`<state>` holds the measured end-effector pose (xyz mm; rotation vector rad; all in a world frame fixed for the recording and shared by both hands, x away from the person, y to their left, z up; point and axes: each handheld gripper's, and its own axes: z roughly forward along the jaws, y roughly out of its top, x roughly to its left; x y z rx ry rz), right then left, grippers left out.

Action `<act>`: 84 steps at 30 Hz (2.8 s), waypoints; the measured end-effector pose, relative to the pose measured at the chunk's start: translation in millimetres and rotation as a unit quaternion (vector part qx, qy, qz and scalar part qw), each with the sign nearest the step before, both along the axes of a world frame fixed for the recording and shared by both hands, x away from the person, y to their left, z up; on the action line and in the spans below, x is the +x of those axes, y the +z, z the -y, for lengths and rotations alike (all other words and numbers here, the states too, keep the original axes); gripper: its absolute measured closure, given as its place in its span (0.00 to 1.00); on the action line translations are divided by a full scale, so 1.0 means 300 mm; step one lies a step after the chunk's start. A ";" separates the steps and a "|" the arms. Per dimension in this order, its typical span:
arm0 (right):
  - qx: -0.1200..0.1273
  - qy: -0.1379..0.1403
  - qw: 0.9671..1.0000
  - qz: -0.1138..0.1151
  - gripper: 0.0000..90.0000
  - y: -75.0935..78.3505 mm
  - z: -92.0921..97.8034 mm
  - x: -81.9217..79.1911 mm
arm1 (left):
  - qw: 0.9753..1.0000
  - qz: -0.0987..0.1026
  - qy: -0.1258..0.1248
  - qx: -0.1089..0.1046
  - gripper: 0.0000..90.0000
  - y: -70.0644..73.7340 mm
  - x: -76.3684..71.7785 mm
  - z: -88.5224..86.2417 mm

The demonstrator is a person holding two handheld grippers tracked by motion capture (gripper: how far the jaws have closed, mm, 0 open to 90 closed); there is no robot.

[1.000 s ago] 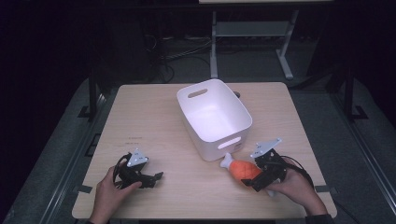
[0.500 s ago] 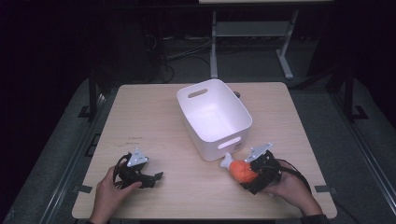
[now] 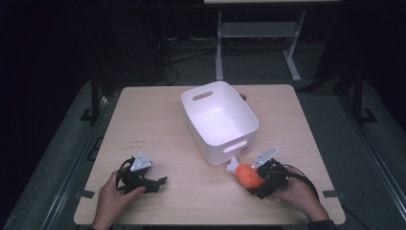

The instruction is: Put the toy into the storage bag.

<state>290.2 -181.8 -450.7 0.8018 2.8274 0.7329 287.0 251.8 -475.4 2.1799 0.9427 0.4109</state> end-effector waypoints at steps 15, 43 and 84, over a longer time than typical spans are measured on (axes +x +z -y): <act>0.014 0.002 1.000 -0.010 0.29 0.024 0.039 -0.017 | 1.000 0.000 0.000 0.000 0.14 0.000 0.000 0.000; 0.056 -0.078 0.995 0.013 0.29 0.091 0.274 -0.043 | 1.000 0.000 0.000 0.000 0.14 0.000 0.000 0.000; 0.151 -0.107 0.980 0.069 0.29 0.288 0.352 0.030 | 1.000 0.000 0.003 -0.003 0.14 -0.001 0.000 0.002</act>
